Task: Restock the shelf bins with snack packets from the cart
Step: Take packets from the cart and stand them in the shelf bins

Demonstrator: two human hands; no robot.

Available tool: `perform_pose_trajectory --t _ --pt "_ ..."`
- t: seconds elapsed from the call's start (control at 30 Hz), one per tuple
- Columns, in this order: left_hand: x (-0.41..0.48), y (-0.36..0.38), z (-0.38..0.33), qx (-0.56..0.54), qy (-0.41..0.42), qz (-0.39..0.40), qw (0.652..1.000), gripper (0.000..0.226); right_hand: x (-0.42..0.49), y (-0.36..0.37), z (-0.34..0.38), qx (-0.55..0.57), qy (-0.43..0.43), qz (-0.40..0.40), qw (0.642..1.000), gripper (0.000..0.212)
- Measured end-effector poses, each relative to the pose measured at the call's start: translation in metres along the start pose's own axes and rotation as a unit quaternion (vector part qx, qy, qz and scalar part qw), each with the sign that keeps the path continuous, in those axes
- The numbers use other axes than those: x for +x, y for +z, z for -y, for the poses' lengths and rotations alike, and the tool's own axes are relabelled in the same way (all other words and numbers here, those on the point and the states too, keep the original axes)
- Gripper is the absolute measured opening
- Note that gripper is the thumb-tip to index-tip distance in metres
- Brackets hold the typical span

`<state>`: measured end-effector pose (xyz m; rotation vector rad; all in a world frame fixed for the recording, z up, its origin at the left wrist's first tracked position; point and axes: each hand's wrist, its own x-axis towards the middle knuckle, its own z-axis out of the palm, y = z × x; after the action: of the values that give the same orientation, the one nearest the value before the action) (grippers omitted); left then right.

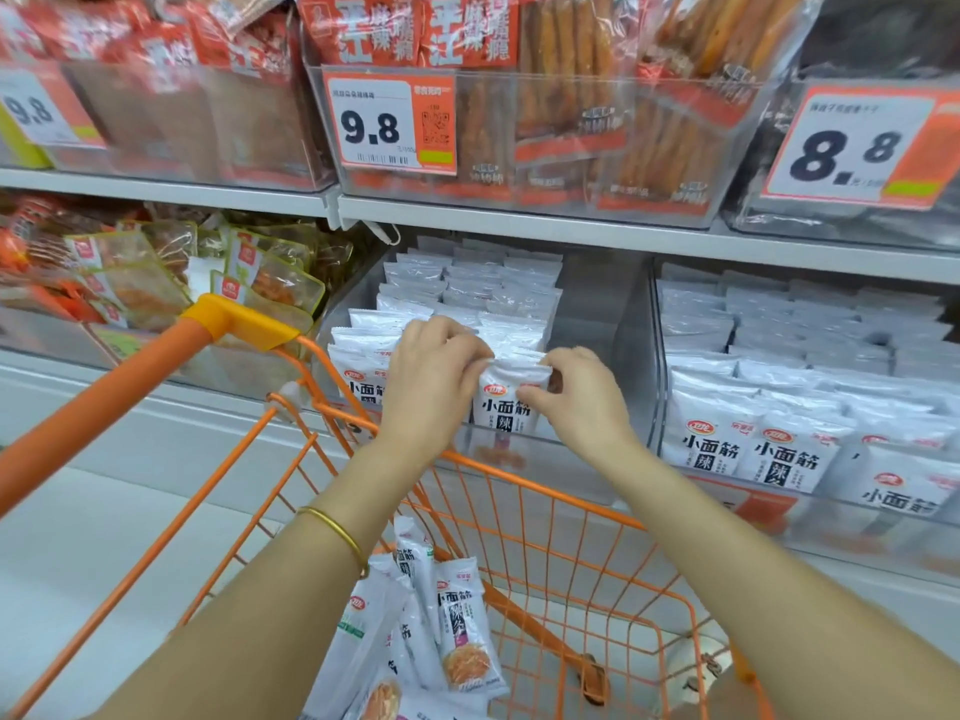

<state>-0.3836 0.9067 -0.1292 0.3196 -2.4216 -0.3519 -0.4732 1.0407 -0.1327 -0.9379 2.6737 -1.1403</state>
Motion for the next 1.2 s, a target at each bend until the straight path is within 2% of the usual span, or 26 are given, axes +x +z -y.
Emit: perform_pose_trajectory --t 0.1,0.2,0.37,0.47,0.57,0.63,0.7,0.77,0.83,0.93,1.0,1.07,1.13,1.2 --pt "-0.003 0.008 0.002 0.051 -0.005 -0.023 0.998 0.005 0.003 0.007 -0.003 -0.016 0.028 0.017 0.999 0.028" --pt "0.000 0.010 0.002 0.076 -0.015 -0.021 0.997 0.008 0.009 0.012 -0.004 -0.015 0.046 0.030 0.998 0.021" --pt "-0.006 -0.003 -0.001 0.067 -0.026 -0.013 0.997 0.022 0.008 0.010 -0.004 0.011 0.060 0.036 0.998 0.031" --pt "-0.023 -0.030 0.002 0.045 -0.042 0.001 0.998 0.013 -0.004 -0.002 -0.006 0.024 0.065 0.021 0.997 0.038" --pt "-0.049 -0.055 0.006 0.017 -0.105 0.120 0.987 0.005 -0.024 -0.015 -0.002 -0.003 0.028 -0.066 0.997 0.035" --pt "-0.066 -0.059 0.014 0.057 -0.148 0.257 0.953 0.010 -0.040 -0.017 0.006 0.007 -0.016 -0.094 0.995 0.027" --pt "-0.084 -0.052 0.024 0.115 -0.169 0.377 0.904 0.016 -0.058 -0.010 0.016 0.036 -0.052 -0.052 0.997 0.020" --pt "-0.101 -0.043 0.030 0.161 -0.183 0.444 0.862 0.022 -0.076 0.007 0.024 0.048 -0.080 0.036 0.995 0.018" --pt "-0.113 -0.034 0.031 0.191 -0.188 0.470 0.841 0.032 -0.093 0.028 0.025 0.053 -0.096 0.116 0.987 0.017" --pt "-0.123 -0.024 0.031 0.231 -0.187 0.496 0.816 0.034 -0.109 0.050 0.020 0.061 -0.087 0.175 0.979 0.010" --pt "-0.127 -0.020 0.031 0.253 -0.175 0.499 0.810 0.019 -0.112 0.054 0.016 0.057 -0.076 0.189 0.977 0.010" --pt "-0.128 -0.021 0.034 0.230 -0.177 0.497 0.818 0.018 -0.111 0.051 0.013 0.070 -0.055 0.197 0.976 0.011" --pt "-0.121 -0.028 0.035 0.158 -0.174 0.495 0.837 0.021 -0.109 0.046 0.011 0.102 -0.023 0.201 0.974 0.012" --pt "-0.107 -0.043 0.031 0.059 -0.165 0.476 0.862 0.014 -0.106 0.042 0.011 0.144 0.011 0.207 0.968 0.015"
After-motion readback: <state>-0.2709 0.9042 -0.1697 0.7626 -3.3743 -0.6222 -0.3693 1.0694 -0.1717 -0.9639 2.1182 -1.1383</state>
